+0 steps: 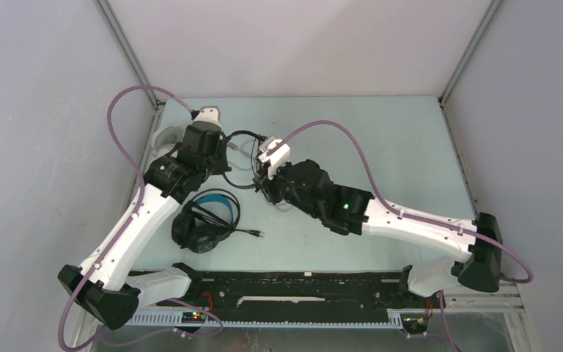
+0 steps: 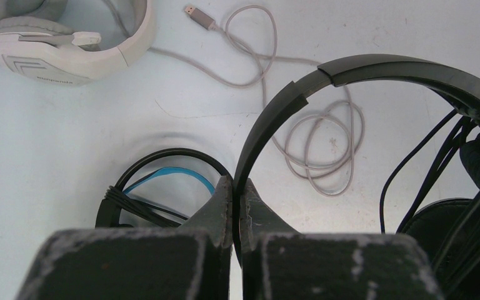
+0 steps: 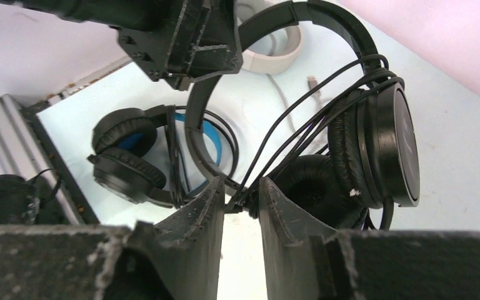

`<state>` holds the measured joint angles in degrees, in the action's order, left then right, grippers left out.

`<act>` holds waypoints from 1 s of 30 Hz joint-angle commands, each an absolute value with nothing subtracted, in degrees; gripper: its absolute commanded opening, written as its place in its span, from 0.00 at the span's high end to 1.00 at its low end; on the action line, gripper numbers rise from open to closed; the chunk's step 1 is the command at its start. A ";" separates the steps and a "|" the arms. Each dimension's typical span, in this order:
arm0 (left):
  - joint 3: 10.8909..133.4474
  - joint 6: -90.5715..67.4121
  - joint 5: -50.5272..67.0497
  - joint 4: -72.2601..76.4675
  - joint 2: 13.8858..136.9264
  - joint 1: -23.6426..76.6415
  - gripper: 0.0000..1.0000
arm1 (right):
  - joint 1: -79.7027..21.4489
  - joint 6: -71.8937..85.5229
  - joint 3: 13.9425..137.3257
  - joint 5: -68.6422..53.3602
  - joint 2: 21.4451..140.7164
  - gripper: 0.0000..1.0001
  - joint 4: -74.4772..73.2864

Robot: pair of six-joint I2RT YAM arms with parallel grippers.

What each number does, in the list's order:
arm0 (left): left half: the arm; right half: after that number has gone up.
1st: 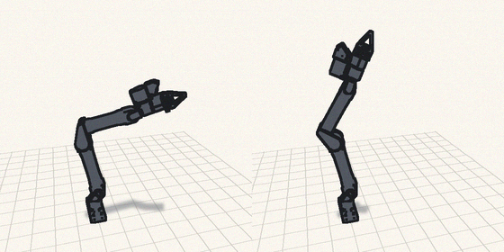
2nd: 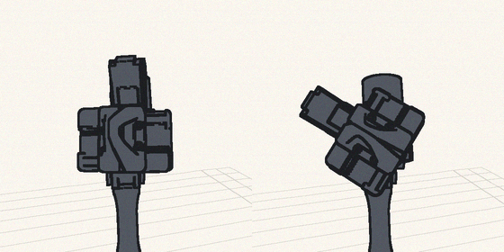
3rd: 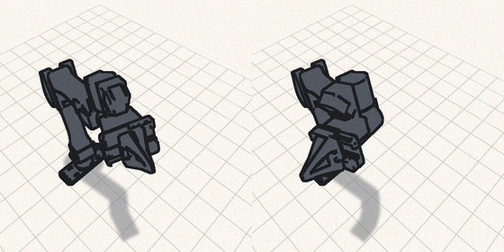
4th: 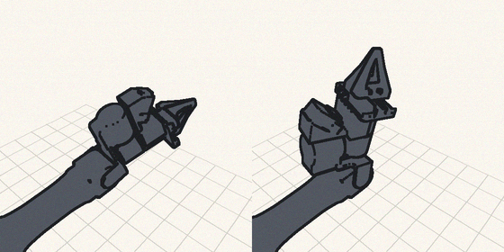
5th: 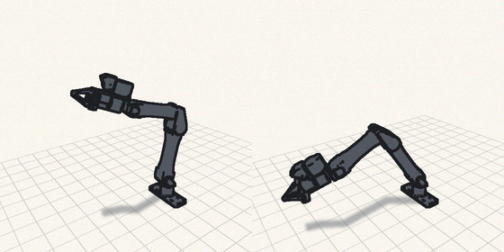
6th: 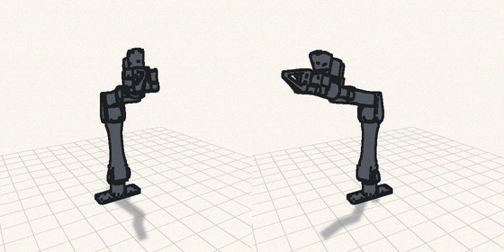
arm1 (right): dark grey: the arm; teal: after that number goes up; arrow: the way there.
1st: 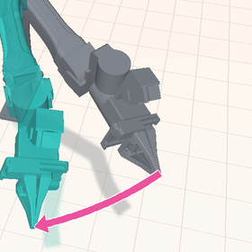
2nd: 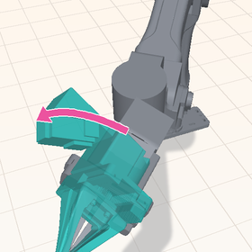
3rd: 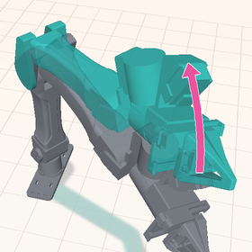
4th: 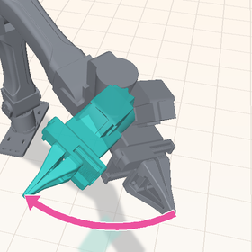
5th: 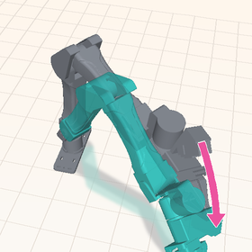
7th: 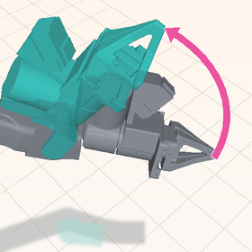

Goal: Wrap the headphones
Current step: Wrap the headphones cable around the headphones, then place the headphones at the center of the board.

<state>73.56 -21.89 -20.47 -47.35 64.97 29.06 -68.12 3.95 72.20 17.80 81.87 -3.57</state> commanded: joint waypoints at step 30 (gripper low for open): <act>93.25 -28.77 -17.85 -32.40 99.24 38.54 1.00 | -64.51 29.15 52.65 26.59 22.34 0.01 -25.80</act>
